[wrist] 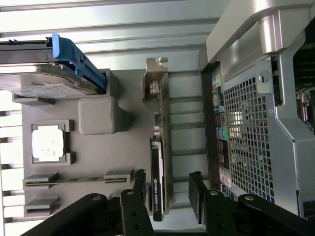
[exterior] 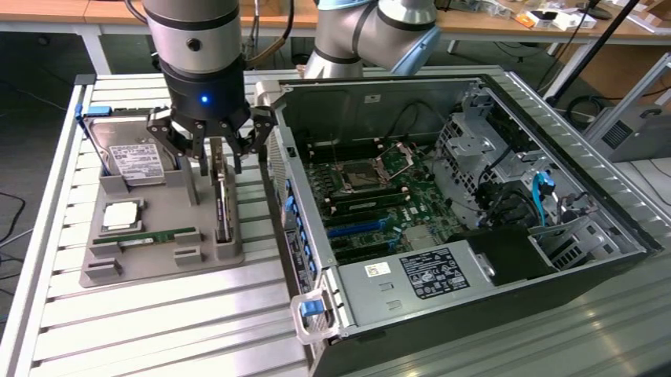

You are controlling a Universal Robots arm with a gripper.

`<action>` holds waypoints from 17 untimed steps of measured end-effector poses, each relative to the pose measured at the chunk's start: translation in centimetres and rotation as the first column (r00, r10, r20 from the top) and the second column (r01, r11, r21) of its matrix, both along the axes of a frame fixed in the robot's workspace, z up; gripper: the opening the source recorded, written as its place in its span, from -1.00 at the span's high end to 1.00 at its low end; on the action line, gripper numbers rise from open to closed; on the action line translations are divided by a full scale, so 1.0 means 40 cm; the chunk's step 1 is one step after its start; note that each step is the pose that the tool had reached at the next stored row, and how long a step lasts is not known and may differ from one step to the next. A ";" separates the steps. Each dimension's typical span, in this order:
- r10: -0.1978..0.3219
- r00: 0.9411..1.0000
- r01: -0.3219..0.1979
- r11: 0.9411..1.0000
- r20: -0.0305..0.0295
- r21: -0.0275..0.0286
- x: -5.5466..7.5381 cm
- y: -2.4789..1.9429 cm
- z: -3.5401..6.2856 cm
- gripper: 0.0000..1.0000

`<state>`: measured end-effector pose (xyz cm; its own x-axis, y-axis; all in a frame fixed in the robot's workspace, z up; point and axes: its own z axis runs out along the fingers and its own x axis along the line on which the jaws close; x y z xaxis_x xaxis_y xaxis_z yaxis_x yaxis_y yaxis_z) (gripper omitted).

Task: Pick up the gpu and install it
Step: 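Pick up the gpu and move the gpu toward the slot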

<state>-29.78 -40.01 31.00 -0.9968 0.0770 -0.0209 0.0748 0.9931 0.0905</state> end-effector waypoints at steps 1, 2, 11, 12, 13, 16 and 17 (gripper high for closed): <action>0.000 1.000 0.000 1.000 0.000 0.000 0.000 0.000 0.000 0.04; 0.000 1.000 0.000 1.000 0.000 0.000 0.000 0.000 -0.001 0.04; 0.000 1.000 0.000 1.000 0.000 0.000 0.000 0.000 -0.006 0.04; 0.000 1.000 0.000 1.000 0.000 0.000 0.000 0.000 -0.006 0.04; 0.000 1.000 0.000 1.000 0.000 0.000 0.000 0.000 -0.007 0.04; 0.000 1.000 0.000 1.000 0.000 0.000 0.000 0.000 -0.008 0.04; 0.000 1.000 0.000 1.000 0.000 0.000 0.000 0.000 -0.009 0.04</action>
